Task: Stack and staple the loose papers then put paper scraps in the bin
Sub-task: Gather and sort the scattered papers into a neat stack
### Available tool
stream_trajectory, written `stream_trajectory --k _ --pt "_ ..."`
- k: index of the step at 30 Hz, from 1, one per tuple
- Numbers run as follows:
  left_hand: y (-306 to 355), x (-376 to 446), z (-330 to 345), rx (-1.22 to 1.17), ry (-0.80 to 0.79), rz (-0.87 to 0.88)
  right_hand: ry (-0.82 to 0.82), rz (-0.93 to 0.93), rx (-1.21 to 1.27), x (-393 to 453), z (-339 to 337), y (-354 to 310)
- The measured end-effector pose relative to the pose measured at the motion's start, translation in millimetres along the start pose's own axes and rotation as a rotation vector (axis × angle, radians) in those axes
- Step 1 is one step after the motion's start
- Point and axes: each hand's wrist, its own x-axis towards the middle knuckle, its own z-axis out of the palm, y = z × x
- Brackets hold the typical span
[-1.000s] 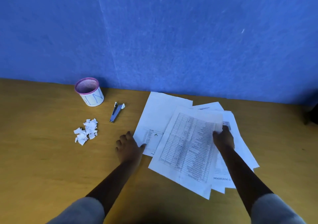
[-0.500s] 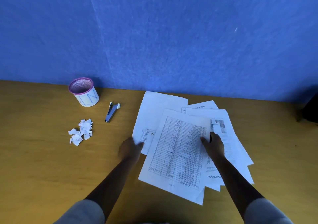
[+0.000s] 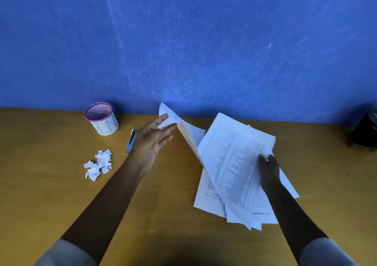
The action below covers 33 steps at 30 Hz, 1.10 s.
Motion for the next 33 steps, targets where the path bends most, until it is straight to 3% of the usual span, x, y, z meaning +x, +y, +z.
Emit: stream_trajectory --k 2,7,11,13,21,29,33 --pt "12.9 0.5 8.8 0.019 -0.02 0.035 -0.006 0.078 0.069 0.5 -4.8 6.8" --pt "29.5 5.6 31.0 0.369 0.206 0.184 -0.022 0.183 0.192 -8.2 -14.5 22.7" --pt "43.7 12.5 36.7 0.896 0.454 0.435 0.023 0.171 0.182 -10.2 -23.4 24.1" --pt "52.6 20.4 38.4 1.027 0.547 0.552 0.043 0.166 0.169 -8.0 -27.7 28.3" --pt "58.3 32.1 45.6 0.86 0.35 0.453 -0.057 0.089 0.175 -19.8 -24.2 7.3" --pt "46.5 31.5 28.1 0.53 0.164 0.393 0.03 -0.231 0.035 -16.5 -20.2 -15.9" --pt "42.0 35.7 23.0 0.485 0.156 0.355 -0.138 -0.274 0.067 -24.8 -10.0 -44.8"
